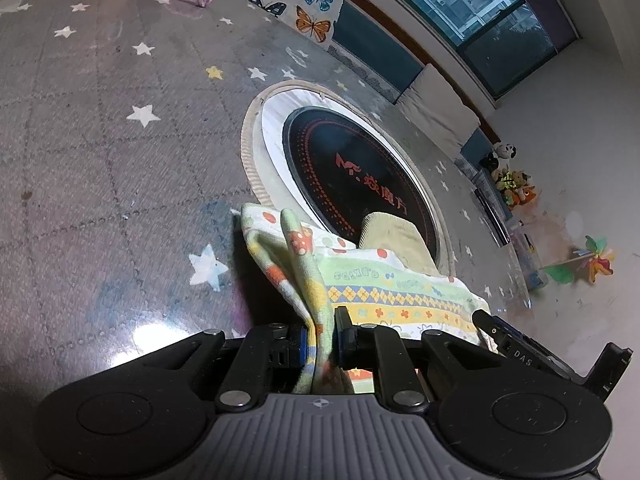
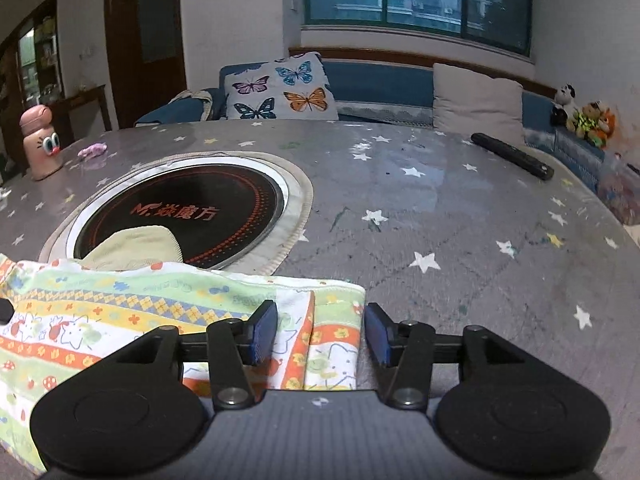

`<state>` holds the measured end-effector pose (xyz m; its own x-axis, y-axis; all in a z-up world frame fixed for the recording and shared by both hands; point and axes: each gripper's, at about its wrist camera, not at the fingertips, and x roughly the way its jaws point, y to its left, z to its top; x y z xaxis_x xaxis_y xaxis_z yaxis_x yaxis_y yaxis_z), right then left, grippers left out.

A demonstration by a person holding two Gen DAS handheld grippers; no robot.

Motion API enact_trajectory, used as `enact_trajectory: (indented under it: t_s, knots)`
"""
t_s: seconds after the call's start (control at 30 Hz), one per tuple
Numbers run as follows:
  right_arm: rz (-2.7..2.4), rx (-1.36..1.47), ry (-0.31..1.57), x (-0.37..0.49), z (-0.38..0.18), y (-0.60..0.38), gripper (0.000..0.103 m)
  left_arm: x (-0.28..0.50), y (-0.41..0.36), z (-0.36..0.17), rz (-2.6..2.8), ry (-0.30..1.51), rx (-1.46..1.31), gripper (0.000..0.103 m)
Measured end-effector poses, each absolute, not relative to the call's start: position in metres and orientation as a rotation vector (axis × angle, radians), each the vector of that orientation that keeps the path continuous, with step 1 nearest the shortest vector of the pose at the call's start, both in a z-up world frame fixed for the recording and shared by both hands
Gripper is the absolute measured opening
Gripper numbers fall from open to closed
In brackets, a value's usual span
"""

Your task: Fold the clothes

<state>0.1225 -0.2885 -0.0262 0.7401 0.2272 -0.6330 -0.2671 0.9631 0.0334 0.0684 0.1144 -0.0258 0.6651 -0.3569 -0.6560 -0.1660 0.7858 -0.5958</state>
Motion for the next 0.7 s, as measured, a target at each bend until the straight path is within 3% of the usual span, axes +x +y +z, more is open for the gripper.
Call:
enact_trajectory:
  t_s: [0.13, 0.2, 0.23, 0.47, 0.7]
  knots:
    - [0.283, -0.028, 0.688, 0.119, -0.028, -0.284, 0.043, 0.070, 0.112, -0.023, -0.116, 0.851, -0.655, 0.014]
    - [0.298, -0.026, 0.682, 0.116, -0.028, -0.281, 0.017, 0.071, 0.110, -0.021, -0.115, 0.850, -0.643, 0.013]
    - [0.300, -0.020, 0.682, 0.115, -0.027, -0.280, 0.013, 0.071, 0.110, -0.021, -0.115, 0.850, -0.637, 0.013]
    - [0.260, 0.033, 0.630, 0.100, -0.006, -0.309, 0.009, 0.079, 0.095, 0.002, -0.147, 0.814, -0.567, 0.010]
    - [0.201, 0.088, 0.562, 0.085, 0.018, -0.348, 0.008, 0.114, 0.034, 0.031, -0.257, 0.790, -0.455, 0.009]
